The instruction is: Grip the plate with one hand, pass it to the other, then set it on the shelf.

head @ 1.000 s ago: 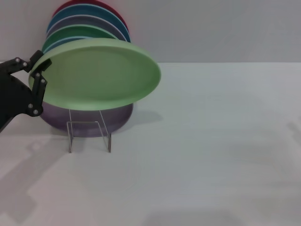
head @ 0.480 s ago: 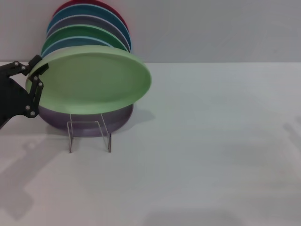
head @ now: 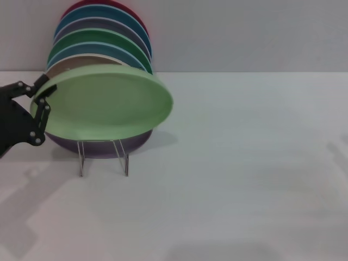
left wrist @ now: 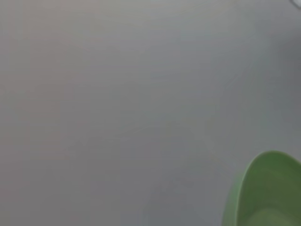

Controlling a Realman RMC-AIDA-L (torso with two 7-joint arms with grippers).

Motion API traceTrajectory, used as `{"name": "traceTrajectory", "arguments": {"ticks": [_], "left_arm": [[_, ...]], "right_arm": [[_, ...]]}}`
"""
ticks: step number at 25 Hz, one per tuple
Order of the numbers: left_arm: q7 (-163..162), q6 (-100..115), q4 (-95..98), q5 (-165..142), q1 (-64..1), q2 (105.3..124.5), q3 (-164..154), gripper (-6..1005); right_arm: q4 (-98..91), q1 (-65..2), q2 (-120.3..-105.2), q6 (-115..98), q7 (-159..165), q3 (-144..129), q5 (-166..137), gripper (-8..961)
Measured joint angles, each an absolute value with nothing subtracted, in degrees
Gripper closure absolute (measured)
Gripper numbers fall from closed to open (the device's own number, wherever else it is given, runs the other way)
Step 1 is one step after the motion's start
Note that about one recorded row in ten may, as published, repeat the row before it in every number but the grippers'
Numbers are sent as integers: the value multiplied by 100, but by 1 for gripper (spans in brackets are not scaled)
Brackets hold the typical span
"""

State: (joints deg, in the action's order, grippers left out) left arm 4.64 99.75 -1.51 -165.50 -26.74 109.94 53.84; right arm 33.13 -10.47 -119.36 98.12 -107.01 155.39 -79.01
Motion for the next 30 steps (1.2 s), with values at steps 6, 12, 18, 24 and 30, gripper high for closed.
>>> {"name": "traceTrajectory", "arguments": {"ticks": [6,12,18,24,30], "left_arm": [[512,9831,-140,-16521,-2636,11136,5531,921],[603,9524,-142,-16521,-2642,11207,5572,882],[628,9559,-215,-16516,-2593,11247,5634,825],[1508,10859,-804,-16499,-1944,11478,6159,752],[1282,10668,-1118,-16503,-1486,11884,7905,676]], "right_arm": [[3313,-1061,-11935,9811,-10701,15476,-7885,356],[3313,-1099,-11929,9812,-10699,15459,-7889,353],[3329,-1094,-11927,9811,-10695,15459,-7896,349],[3306,-1032,-11937,9803,-11039,15490,-7878,346],[2931,-976,-11979,9788,-12198,15546,-7632,343]]}}
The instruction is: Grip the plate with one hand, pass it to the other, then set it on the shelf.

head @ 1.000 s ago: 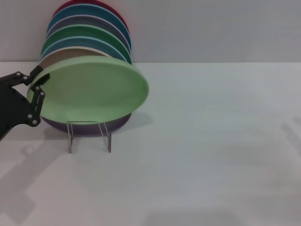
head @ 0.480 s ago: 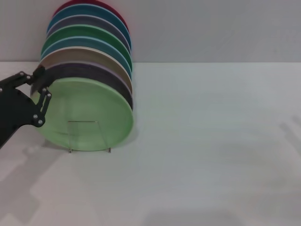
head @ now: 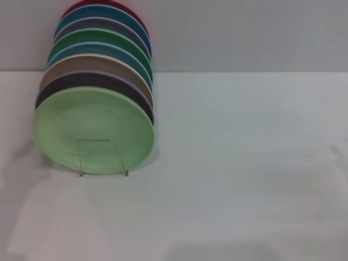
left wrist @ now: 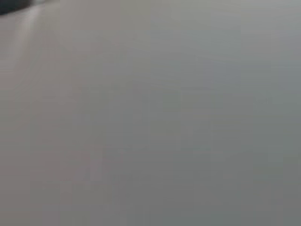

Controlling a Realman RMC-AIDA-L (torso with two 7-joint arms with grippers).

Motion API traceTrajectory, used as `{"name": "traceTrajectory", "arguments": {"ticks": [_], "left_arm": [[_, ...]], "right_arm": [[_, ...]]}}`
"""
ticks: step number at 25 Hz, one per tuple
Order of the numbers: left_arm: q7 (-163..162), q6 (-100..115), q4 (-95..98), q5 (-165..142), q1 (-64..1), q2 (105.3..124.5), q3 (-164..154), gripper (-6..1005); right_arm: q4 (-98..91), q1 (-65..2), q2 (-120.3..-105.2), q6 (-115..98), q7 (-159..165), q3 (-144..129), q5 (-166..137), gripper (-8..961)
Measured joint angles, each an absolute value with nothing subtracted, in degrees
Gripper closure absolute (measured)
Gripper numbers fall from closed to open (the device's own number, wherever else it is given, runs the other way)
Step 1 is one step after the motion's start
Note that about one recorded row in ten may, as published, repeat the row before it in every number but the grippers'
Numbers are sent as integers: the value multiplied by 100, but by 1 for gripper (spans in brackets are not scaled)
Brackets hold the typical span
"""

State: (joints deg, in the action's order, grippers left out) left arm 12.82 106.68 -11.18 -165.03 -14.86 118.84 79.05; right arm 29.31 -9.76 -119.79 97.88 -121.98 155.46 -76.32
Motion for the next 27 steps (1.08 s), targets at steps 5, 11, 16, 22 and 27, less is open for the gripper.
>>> {"name": "traceTrajectory", "arguments": {"ticks": [5,11,16,22,27], "left_arm": [[-55,10286,-837,-16317,-1398,11900,8467,546],[-776,9798,-711,-15963,-1331,11902,8586,308],[-1027,9260,-477,-15834,-1187,11915,8546,187],[-896,9275,-477,-15833,-1124,11917,8517,159],[-663,9286,-479,-15838,-1037,11917,8338,159]], "right_arm": [[2130,-1003,-11986,9610,-13125,15513,-6671,341],[1822,-1110,-11988,9414,-13592,15480,-6432,238],[1631,-1223,-11989,9496,-14105,15461,-6443,146],[1490,-1341,-11989,9445,-14136,15459,-6437,130],[1355,-1451,-11989,9442,-14170,15459,-6433,130]]}}
